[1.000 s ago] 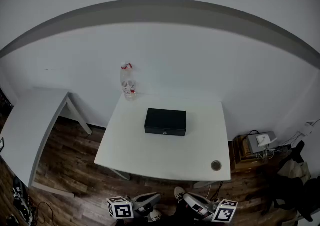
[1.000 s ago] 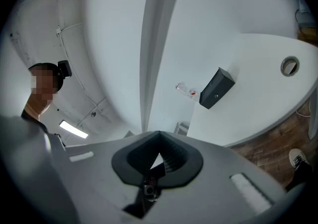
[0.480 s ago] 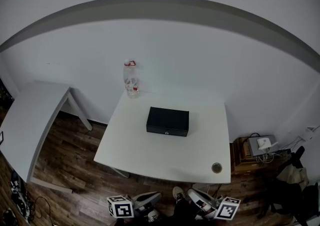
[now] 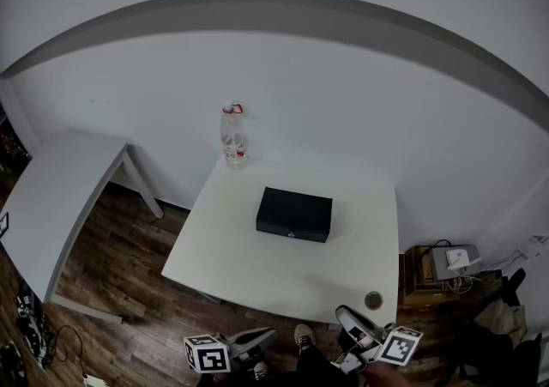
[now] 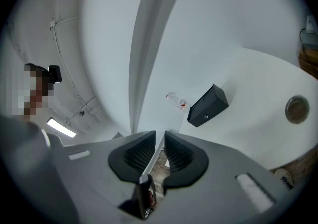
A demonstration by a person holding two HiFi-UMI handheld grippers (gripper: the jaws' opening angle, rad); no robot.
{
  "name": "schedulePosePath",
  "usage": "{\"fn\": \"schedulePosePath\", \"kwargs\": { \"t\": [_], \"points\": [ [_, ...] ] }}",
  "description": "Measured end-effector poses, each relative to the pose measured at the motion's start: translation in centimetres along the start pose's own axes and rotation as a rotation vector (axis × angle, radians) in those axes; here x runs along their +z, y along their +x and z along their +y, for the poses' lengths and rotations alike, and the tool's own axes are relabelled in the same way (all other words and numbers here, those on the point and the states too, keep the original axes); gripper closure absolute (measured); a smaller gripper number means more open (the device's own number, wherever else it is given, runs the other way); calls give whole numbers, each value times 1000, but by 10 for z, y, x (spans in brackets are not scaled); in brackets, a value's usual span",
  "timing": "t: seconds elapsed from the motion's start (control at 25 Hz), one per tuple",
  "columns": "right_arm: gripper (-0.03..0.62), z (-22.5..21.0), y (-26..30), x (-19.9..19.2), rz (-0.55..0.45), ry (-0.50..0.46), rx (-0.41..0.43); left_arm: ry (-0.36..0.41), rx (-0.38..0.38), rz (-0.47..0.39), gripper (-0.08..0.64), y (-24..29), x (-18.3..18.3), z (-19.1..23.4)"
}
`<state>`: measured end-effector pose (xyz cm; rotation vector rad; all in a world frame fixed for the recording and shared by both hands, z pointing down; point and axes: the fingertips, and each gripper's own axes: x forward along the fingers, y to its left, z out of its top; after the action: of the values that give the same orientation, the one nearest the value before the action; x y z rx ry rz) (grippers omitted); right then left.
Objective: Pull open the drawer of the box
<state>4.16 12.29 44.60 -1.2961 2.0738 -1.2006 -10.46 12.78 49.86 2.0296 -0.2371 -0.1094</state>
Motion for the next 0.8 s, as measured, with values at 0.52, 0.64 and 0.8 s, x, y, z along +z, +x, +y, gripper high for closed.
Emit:
{"fn": "schedulePosePath", "kwargs": {
  "t": [0.52, 0.64, 0.8],
  "points": [
    [512, -76, 74, 99, 69, -44, -1, -9, 106, -122, 558, 21, 36, 17],
    [511, -100, 96, 115, 89, -48, -21, -17, 125, -149, 558, 23, 41, 24],
    [502, -151, 122, 127, 142, -19, -141, -21, 155, -171, 558, 28, 46, 29]
  ]
}}
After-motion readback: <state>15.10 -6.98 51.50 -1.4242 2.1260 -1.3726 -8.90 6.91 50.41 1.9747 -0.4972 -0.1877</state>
